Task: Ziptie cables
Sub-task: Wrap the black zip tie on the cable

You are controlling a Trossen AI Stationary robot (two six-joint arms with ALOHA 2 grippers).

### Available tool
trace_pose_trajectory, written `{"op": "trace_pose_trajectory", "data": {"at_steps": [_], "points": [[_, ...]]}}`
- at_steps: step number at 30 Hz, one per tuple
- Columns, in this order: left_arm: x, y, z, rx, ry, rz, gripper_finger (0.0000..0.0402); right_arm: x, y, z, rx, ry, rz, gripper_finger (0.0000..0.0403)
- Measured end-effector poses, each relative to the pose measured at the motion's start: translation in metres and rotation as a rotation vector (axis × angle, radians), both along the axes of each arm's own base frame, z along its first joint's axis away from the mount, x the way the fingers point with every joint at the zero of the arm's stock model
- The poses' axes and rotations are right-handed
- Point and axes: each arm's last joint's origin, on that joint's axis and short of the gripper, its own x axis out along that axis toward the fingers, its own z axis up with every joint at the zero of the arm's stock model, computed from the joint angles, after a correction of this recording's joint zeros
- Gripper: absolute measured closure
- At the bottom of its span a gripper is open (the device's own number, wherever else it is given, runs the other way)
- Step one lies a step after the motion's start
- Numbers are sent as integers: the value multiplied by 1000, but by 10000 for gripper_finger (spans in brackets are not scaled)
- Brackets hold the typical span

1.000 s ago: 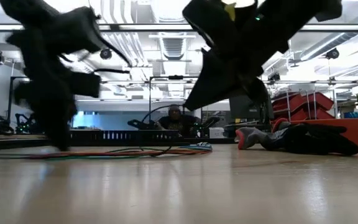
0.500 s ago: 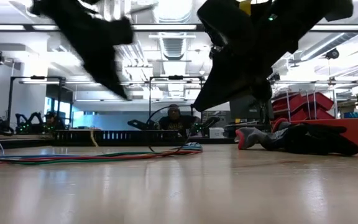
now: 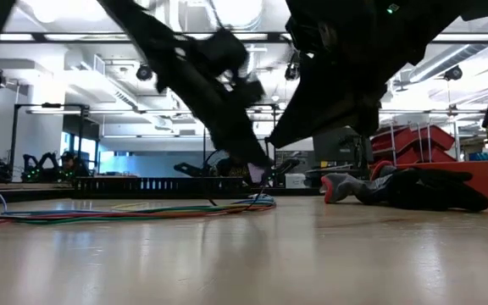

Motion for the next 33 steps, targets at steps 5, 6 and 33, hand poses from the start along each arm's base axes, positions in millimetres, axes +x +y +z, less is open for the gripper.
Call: {"op": "trace_pose_trajectory", "data": {"at_steps": [5, 6, 33], "points": [[31, 10, -39, -7, 110, -14, 298, -1, 3, 0, -3, -2, 15, 403], [35, 10, -42, -11, 121, -21, 297, -2, 5, 0, -2, -4, 20, 403], [-7, 3, -34, -2, -53, 32, 342, -9, 16, -5, 27, 0, 13, 403]]}}
